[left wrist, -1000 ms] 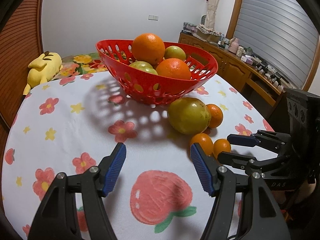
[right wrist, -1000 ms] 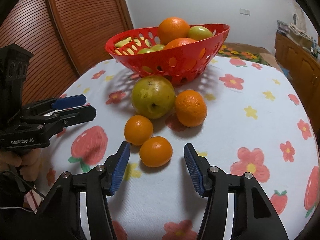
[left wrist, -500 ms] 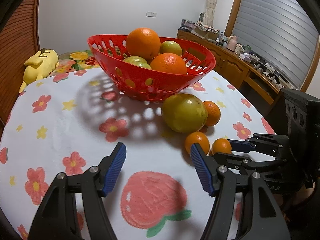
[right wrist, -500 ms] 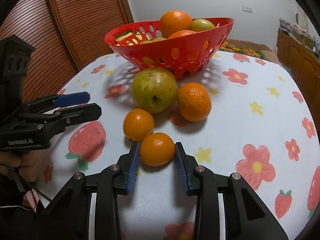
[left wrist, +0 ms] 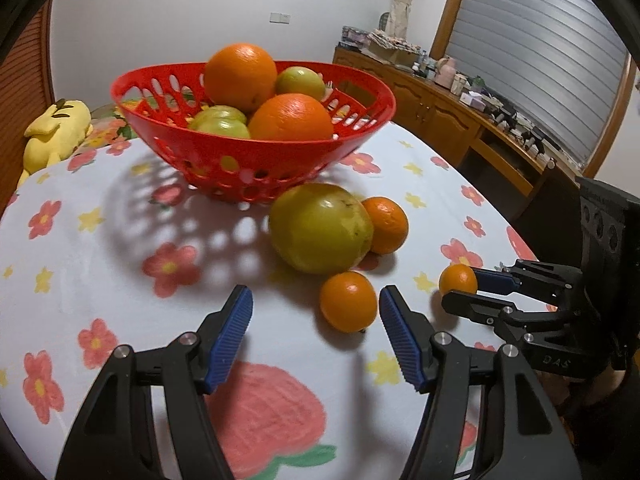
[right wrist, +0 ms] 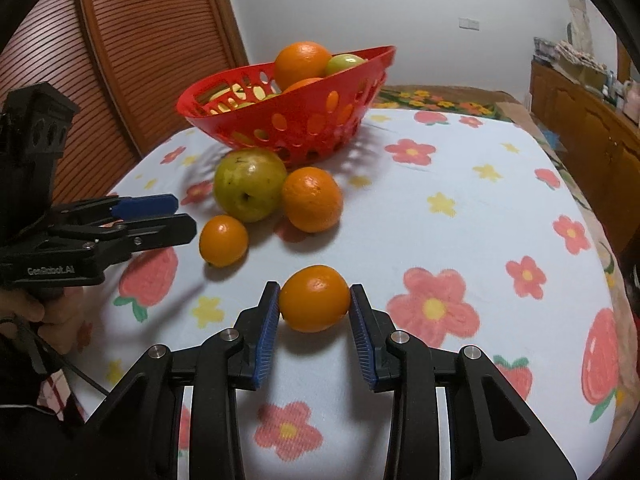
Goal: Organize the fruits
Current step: 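Grasp a tangerine with the right tool while the left tool grasps another tangerine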
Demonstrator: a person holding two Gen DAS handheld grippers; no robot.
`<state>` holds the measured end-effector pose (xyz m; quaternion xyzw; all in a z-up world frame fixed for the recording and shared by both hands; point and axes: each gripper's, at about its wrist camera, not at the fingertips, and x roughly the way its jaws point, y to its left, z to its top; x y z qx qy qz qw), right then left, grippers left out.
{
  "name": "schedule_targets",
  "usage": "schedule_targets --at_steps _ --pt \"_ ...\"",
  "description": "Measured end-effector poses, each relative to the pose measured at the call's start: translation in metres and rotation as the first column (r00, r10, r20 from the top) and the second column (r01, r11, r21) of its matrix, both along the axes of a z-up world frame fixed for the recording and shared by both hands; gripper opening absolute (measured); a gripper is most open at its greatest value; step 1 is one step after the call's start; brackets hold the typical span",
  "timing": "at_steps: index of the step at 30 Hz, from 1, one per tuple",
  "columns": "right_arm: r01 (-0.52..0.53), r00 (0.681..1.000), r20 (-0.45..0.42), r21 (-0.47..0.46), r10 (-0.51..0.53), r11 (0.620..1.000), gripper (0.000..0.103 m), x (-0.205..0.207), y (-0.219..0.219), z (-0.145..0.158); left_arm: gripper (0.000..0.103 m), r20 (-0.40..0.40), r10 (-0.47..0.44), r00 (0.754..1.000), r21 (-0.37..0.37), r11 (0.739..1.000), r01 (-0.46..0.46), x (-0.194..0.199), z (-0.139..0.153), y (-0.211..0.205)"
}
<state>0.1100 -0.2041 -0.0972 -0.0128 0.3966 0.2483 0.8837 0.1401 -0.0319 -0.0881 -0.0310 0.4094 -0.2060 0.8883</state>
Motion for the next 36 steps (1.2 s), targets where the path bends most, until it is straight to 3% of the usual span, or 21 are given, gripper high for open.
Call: schedule_targets --at_steps 18,25,30,36 --pt "0.003 1.000 0.012 0.026 -0.003 1.000 0.034 -0.002 -0.003 0.000 0.051 -0.049 -0.056 0.997 0.045 0.997 0.058 0.013 -0.012 -0.024" --pt "-0.003 1.000 0.015 0.017 0.002 1.000 0.034 -0.003 -0.001 -0.001 0.033 -0.058 -0.070 0.996 0.031 0.997 0.072 0.011 -0.015 -0.024" --pt "-0.007 1.000 0.017 0.016 0.007 1.000 0.034 -0.003 0.000 -0.001 0.032 -0.035 -0.066 0.997 0.055 0.996 0.068 0.004 -0.013 -0.025" --pt "-0.014 1.000 0.024 0.020 0.014 1.000 0.034 -0.004 0.001 -0.002 0.032 -0.004 -0.049 0.999 0.034 0.998 0.049 -0.006 0.001 -0.011"
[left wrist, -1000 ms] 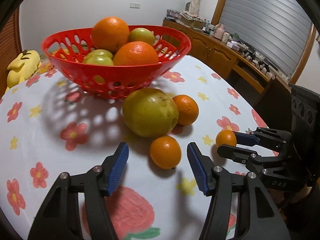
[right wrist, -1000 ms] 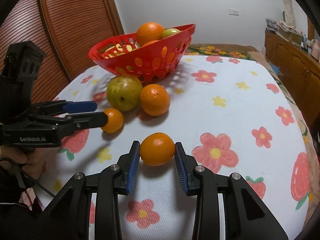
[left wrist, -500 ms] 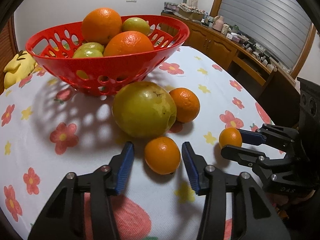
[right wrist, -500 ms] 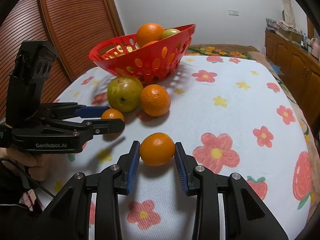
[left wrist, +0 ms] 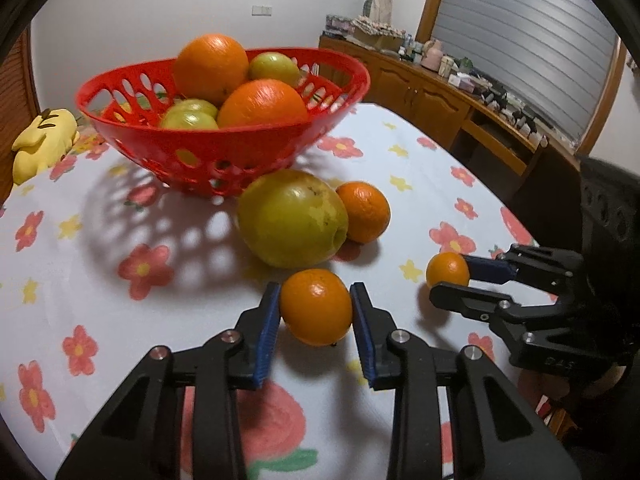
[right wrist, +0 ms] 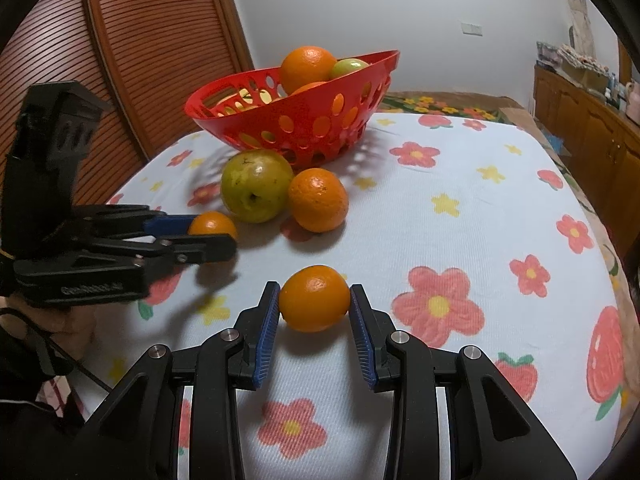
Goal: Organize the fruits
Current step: 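Grasp a tangerine with the right tool while the left tool grasps another tangerine, then lift both tangerines and carry them over the red basket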
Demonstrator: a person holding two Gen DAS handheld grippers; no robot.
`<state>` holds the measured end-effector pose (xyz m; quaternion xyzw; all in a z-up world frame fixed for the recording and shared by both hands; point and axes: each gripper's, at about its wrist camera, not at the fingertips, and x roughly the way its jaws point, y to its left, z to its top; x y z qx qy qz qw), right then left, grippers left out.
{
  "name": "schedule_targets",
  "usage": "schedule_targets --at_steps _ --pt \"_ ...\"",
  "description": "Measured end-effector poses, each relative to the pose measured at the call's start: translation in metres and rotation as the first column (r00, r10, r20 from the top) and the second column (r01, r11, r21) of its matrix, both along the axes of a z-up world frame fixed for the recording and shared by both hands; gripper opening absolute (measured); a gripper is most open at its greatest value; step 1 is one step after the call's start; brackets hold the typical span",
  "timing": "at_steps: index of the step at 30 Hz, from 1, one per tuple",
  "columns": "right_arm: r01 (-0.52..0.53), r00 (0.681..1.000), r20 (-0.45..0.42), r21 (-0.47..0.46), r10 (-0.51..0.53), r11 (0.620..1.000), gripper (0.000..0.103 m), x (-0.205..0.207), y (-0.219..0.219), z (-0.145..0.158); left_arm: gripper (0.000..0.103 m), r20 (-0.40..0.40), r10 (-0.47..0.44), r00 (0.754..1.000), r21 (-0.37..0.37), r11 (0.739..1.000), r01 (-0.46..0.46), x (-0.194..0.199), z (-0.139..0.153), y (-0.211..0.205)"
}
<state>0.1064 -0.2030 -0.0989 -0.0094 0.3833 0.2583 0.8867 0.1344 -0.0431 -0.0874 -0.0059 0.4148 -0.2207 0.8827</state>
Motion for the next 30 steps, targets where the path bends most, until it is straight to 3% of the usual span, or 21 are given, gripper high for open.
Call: schedule_targets --at_steps 9,14,30 --pt "0.006 1.000 0.003 0.023 -0.006 1.000 0.034 -0.003 -0.006 0.007 0.033 0.084 0.026 0.996 -0.020 0.999 -0.025 -0.006 0.035 0.020" --pt "-0.002 0.999 0.046 0.017 0.001 1.000 0.034 -0.005 -0.007 0.025 0.033 0.124 0.050 0.991 -0.024 0.999 -0.048 -0.005 0.052 0.028" --pt "-0.048 0.985 0.162 -0.024 0.051 0.999 0.034 0.009 0.013 0.083 0.033 0.181 0.099 0.978 -0.031 0.995 -0.095 0.004 0.074 0.047"
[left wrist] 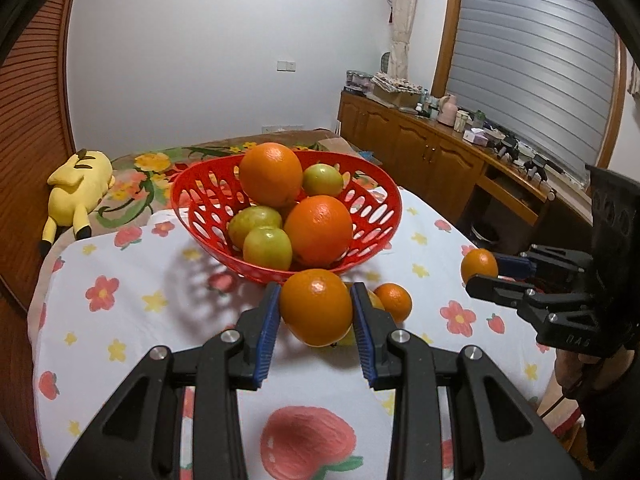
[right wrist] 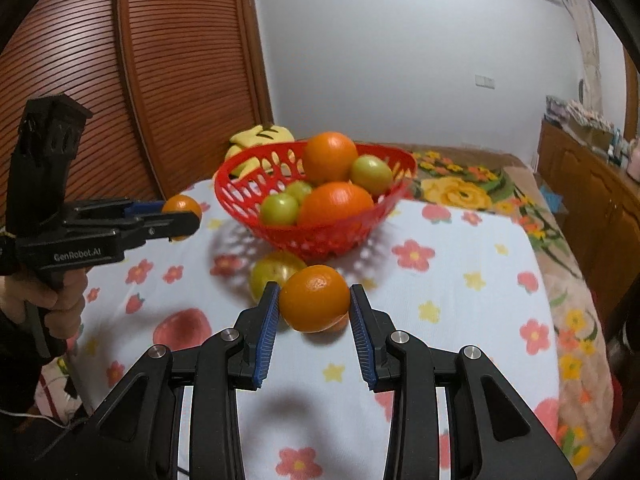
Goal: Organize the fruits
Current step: 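Lift both tangerines and carry them over the red basket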
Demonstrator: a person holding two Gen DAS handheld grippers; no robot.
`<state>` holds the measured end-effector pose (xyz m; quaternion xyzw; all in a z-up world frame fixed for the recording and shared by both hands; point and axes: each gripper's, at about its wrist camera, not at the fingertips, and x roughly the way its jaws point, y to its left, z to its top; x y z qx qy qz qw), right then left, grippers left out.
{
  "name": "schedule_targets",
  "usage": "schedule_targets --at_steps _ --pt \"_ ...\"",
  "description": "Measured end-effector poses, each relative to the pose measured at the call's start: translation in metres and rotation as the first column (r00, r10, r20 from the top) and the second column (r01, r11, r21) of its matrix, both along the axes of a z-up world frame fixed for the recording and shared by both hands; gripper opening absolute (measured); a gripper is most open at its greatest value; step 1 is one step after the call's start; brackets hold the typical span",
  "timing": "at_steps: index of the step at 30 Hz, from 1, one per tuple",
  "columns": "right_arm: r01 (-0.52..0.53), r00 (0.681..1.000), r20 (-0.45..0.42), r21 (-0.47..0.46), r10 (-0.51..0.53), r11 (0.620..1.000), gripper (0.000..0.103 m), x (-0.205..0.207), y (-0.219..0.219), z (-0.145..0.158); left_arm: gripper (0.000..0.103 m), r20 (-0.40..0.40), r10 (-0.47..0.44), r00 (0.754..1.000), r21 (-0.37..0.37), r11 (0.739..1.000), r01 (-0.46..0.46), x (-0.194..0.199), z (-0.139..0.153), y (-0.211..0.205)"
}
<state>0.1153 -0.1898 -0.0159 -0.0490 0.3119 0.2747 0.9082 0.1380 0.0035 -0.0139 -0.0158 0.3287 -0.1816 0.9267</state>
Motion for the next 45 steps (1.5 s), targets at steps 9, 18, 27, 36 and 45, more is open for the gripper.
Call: schedule_targets --at_steps 9,18,27,36,45 --pt "-0.021 1.000 0.020 -0.024 0.022 0.999 0.034 0.021 0.021 0.014 0.033 -0.002 0.026 1.000 0.000 1.000 -0.026 0.006 -0.001 0.011" --pt "-0.053 0.998 0.023 -0.071 0.054 0.996 0.034 0.049 0.043 0.023 0.033 0.002 0.049 0.999 0.015 0.999 -0.049 0.015 0.001 0.021" --pt "-0.052 0.999 -0.014 -0.111 0.050 0.993 0.034 0.078 0.063 0.007 0.033 -0.020 0.083 0.996 0.019 0.996 -0.083 0.035 -0.006 0.034" --pt "-0.068 0.997 -0.050 -0.106 0.063 0.992 0.035 0.094 0.077 -0.005 0.033 -0.011 0.081 0.997 0.027 0.996 -0.081 0.045 0.001 0.034" --pt "-0.069 0.996 -0.060 -0.092 0.064 0.993 0.035 0.097 0.082 -0.008 0.033 -0.023 0.088 0.996 0.032 0.996 -0.087 0.068 0.000 0.031"
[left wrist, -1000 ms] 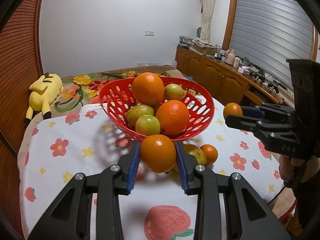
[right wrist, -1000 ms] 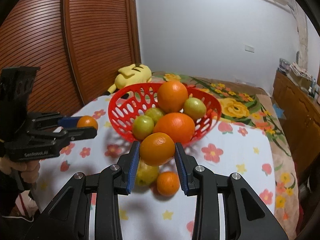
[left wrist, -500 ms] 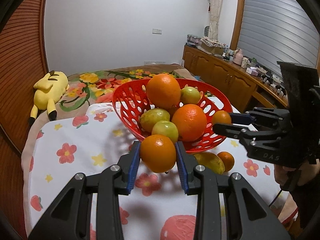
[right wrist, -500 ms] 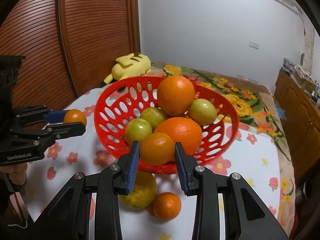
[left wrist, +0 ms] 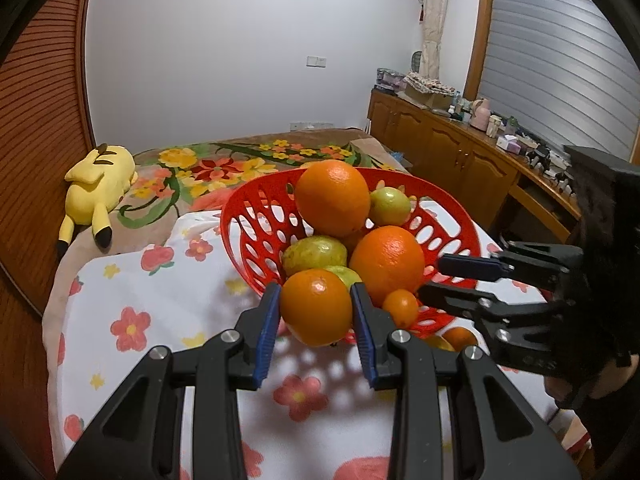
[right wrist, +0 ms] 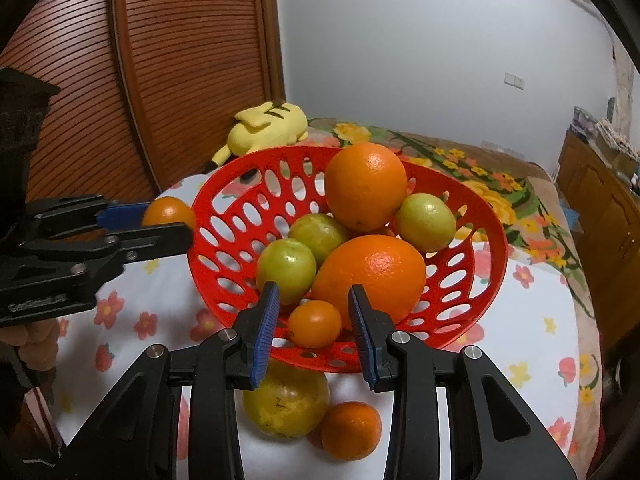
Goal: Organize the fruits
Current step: 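Lift both tangerines and carry them over the red basket, then open the left tool and right tool to drop both tangerines into the basket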
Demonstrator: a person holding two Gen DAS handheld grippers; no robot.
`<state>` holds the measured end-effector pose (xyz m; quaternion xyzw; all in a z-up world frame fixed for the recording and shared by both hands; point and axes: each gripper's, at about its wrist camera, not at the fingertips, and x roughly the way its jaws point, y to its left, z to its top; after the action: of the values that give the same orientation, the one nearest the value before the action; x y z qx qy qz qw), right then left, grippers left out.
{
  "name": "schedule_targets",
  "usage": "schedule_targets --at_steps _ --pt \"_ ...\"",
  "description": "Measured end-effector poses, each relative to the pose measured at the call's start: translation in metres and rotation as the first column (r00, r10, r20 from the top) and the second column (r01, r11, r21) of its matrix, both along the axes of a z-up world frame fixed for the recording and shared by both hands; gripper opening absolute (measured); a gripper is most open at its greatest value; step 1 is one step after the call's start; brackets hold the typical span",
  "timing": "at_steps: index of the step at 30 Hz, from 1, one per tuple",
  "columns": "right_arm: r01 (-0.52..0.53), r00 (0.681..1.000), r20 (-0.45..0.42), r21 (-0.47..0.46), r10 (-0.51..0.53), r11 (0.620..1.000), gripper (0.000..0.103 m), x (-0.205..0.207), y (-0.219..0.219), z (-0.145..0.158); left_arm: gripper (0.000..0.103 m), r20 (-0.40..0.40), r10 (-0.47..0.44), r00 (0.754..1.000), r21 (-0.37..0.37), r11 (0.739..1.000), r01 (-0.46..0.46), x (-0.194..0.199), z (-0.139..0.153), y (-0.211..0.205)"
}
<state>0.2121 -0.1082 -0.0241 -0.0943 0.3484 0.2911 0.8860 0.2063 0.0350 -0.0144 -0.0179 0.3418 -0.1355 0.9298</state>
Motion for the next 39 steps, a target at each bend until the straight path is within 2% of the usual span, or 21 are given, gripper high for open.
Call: schedule_targets --at_steps 12,24,26,28,39 --pt "0.012 1.000 0.006 0.058 -0.012 0.998 0.035 -0.004 -0.017 0.006 0.033 -0.011 0.004 1.000 0.041 0.999 -0.004 0.028 -0.006 -0.006" --pt "0.016 1.000 0.015 0.062 -0.017 0.998 0.035 -0.007 -0.019 0.008 0.034 -0.029 0.013 1.000 0.075 0.997 -0.011 0.047 -0.009 -0.011" --pt "0.017 1.000 0.016 0.065 -0.018 0.998 0.035 -0.009 -0.021 0.009 0.037 -0.023 0.011 1.000 0.078 0.997 -0.009 0.047 -0.009 -0.011" --pt "0.020 1.000 0.016 0.066 -0.021 0.998 0.035 -0.009 -0.023 0.009 0.046 -0.013 0.009 1.000 0.077 0.997 -0.008 0.046 -0.007 -0.011" --pt "0.020 0.999 0.040 0.089 -0.024 0.996 0.039 -0.029 -0.033 0.016 0.050 0.010 -0.019 1.000 0.042 0.999 0.018 0.017 0.000 -0.011"
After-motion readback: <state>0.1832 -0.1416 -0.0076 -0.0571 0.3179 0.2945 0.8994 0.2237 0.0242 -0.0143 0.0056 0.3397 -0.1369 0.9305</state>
